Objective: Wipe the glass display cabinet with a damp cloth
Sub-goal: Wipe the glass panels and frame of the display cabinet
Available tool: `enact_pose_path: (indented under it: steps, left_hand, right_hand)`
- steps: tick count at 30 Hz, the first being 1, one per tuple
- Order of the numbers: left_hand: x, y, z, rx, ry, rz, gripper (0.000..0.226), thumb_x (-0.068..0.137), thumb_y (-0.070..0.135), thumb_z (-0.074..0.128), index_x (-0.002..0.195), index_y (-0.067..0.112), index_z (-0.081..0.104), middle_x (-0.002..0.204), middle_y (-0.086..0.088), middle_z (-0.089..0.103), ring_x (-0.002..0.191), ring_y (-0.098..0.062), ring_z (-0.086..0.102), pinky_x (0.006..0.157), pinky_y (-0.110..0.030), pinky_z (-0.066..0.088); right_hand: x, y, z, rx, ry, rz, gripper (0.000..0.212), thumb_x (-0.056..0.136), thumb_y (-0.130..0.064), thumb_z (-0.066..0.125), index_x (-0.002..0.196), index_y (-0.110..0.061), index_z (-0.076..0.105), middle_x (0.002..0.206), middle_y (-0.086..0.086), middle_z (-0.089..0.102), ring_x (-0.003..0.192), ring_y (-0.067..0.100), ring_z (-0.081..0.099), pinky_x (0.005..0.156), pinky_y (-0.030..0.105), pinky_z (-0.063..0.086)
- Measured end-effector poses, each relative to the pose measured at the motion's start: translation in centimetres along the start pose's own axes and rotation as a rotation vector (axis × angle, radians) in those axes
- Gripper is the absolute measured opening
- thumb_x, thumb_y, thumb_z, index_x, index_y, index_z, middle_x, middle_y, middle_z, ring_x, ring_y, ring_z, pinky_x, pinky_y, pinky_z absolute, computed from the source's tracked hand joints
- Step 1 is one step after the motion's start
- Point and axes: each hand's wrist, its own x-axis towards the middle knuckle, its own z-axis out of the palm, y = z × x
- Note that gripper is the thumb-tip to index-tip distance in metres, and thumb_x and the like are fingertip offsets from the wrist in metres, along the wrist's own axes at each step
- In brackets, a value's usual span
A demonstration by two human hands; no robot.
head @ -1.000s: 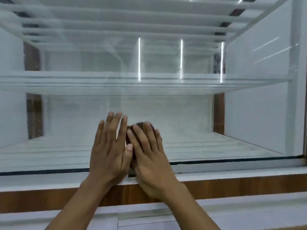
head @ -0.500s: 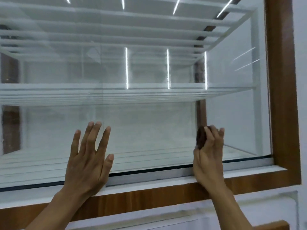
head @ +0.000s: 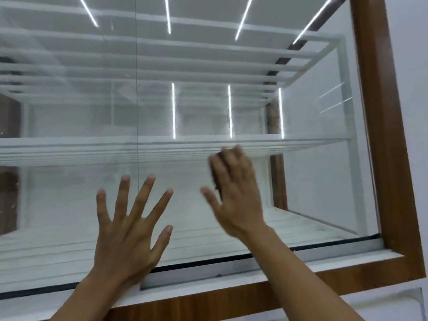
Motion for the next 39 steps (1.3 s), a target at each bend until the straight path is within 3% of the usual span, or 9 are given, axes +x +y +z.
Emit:
enact_pose_path:
  steps: [2,7,12,16,22,28,34,37,39]
  left_hand:
    - [1.4,0.1,-0.2,0.008,-0.002,-0.025,0.070,0.093,0.060,0.031,0.156,0.031,0.030,0.169,-0.010,0.014,0.155,-0.043,0.006,0.116,-0.075,0.005]
    - [1.8,0.2,-0.2,0.037,-0.002,-0.050,0.071,0.092,0.060,0.034,0.157,0.032,0.025,0.169,-0.009,0.011,0.155,-0.043,0.005,0.115,-0.077,0.006]
    - [5.0,-0.5,-0.9,0.043,0.029,-0.006,0.070,0.088,0.056,0.044,0.153,0.033,0.036,0.166,-0.012,0.024,0.153,-0.045,0.015,0.113,-0.078,0.013]
    - [13.6,-4.2,-2.7,0.014,0.092,-0.066,0.067,0.089,0.053,0.044,0.153,0.034,0.037,0.166,-0.012,0.023,0.154,-0.035,0.019,0.117,-0.073,0.013]
    - [22.2,-10.0,-5.9,-0.002,0.038,0.028,0.067,0.089,0.052,0.048,0.152,0.035,0.038,0.167,-0.009,0.019,0.151,-0.031,0.025,0.118,-0.062,0.020]
    - [33.0,-22.0,-12.3,-0.018,0.029,-0.072,0.061,0.103,0.049,0.031,0.159,0.028,0.021,0.169,-0.011,0.012,0.157,-0.032,0.009,0.125,-0.058,0.011]
    - [34.2,-32.8,-14.7,0.048,-0.115,-0.082,0.059,0.102,0.049,0.031,0.158,0.033,0.023,0.168,-0.012,0.017,0.156,-0.033,0.014,0.123,-0.059,0.017]
    - [33.0,-36.6,-15.1,0.020,-0.109,-0.065,0.061,0.102,0.048,0.030,0.159,0.027,0.023,0.168,-0.012,0.018,0.156,-0.033,0.015,0.124,-0.058,0.017]
    - [31.9,-39.7,-15.2,-0.042,-0.064,-0.127,0.061,0.102,0.044,0.031,0.159,0.023,0.022,0.167,-0.013,0.018,0.156,-0.033,0.015,0.125,-0.055,0.014]
  right_hand:
    - [-0.3,0.1,0.2,-0.006,-0.034,-0.108,0.058,0.103,-0.047,0.040,0.155,-0.022,0.030,0.165,0.004,0.025,0.156,0.026,0.008,0.128,0.045,0.009]
    - [5.4,5.6,-2.3,0.021,0.260,0.489,0.049,0.101,-0.030,0.043,0.147,-0.013,0.040,0.155,0.012,0.036,0.150,0.036,0.020,0.119,0.057,0.026]
    - [8.2,-0.4,0.0,-0.011,-0.052,-0.199,0.049,0.104,-0.033,0.042,0.152,-0.021,0.037,0.162,0.006,0.032,0.155,0.027,0.014,0.127,0.048,0.016]
    - [19.9,1.4,-0.6,0.034,0.156,0.223,0.049,0.102,-0.032,0.044,0.149,-0.023,0.038,0.157,0.005,0.035,0.152,0.027,0.019,0.121,0.053,0.027]
    - [34.7,-2.5,0.4,0.090,0.104,-0.084,0.042,0.102,-0.025,0.050,0.143,-0.016,0.047,0.147,0.010,0.047,0.146,0.030,0.032,0.122,0.041,0.029]
    - [43.6,-7.9,1.2,0.346,0.147,-0.043,0.038,0.103,-0.019,0.049,0.141,-0.015,0.044,0.148,0.010,0.041,0.145,0.031,0.032,0.120,0.038,0.030]
    - [46.3,-13.1,2.0,0.033,0.128,0.156,0.050,0.092,-0.004,0.064,0.140,-0.011,0.052,0.144,0.012,0.038,0.139,0.036,0.033,0.113,0.049,0.036]
    - [47.1,-18.6,3.1,0.027,0.090,0.180,0.051,0.097,-0.013,0.059,0.145,-0.007,0.047,0.149,0.016,0.038,0.143,0.039,0.031,0.116,0.052,0.031]
    - [48.0,-24.5,4.7,0.118,-0.007,0.043,0.053,0.101,-0.024,0.053,0.150,-0.008,0.042,0.155,0.017,0.039,0.148,0.039,0.026,0.121,0.053,0.024]
